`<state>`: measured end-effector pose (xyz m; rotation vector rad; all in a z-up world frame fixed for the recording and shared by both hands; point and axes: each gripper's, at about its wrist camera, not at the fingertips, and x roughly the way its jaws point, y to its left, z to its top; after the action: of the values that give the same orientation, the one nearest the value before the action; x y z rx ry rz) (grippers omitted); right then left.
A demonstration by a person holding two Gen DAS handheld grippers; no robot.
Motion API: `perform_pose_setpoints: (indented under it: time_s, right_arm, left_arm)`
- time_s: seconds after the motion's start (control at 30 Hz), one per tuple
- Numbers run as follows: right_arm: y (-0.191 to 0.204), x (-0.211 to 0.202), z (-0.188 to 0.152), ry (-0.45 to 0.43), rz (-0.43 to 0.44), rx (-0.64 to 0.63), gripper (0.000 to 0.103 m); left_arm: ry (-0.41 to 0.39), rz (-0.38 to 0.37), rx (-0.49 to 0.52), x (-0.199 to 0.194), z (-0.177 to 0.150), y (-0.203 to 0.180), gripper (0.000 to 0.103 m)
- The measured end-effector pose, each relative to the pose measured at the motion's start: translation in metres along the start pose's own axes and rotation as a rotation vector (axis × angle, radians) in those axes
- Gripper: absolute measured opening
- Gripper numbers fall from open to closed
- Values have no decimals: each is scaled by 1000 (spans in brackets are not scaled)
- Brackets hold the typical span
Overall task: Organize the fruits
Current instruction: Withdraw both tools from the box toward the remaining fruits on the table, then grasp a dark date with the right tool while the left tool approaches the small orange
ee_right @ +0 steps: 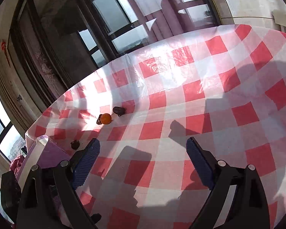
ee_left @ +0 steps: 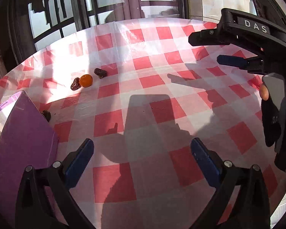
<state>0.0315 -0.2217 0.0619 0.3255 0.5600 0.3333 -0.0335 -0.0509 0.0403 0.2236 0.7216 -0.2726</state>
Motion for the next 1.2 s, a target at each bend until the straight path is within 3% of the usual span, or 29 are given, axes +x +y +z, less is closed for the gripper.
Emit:
perform_pose_setpoints:
  time_s: [0.17, 0.23, 0.33, 0.43, 0.53, 0.73, 0.87, 1.0, 1.1, 1.2]
  right_arm:
    - [42, 53, 18, 60, 59, -109, 89]
    - [63, 76, 21, 97, 98, -176, 89]
    - [95, 111, 18, 154, 158, -309, 89]
    - [120, 142, 12, 202, 236, -426, 89]
    - [135, 172, 11, 242, 312, -456, 89]
    - [171, 218, 13, 271, 376, -606, 89]
    - [203, 240, 7, 313, 466, -688, 89]
    - [218, 251, 14, 285, 535, -778, 89]
    - [209, 277, 32, 304, 503, -736, 89]
    - [200, 303, 48, 384, 558, -644, 89]
  left_arm:
    - [34, -19, 4, 7, -14, 12, 102]
    - [78, -31, -40, 14, -16, 21, 102]
    - [78, -35, -108, 12, -19, 36, 101]
    - [104, -78, -140, 13, -24, 47, 102]
    - [125, -145, -216, 19, -27, 60, 101]
    - [127, -170, -240, 21, -28, 63, 101]
    - [119, -189, -255, 19, -28, 65, 101]
    - [114, -202, -266, 20, -29, 68, 101]
    - [114, -205, -268, 21, -29, 68, 101]
    - [110, -213, -274, 21, -29, 69, 101]
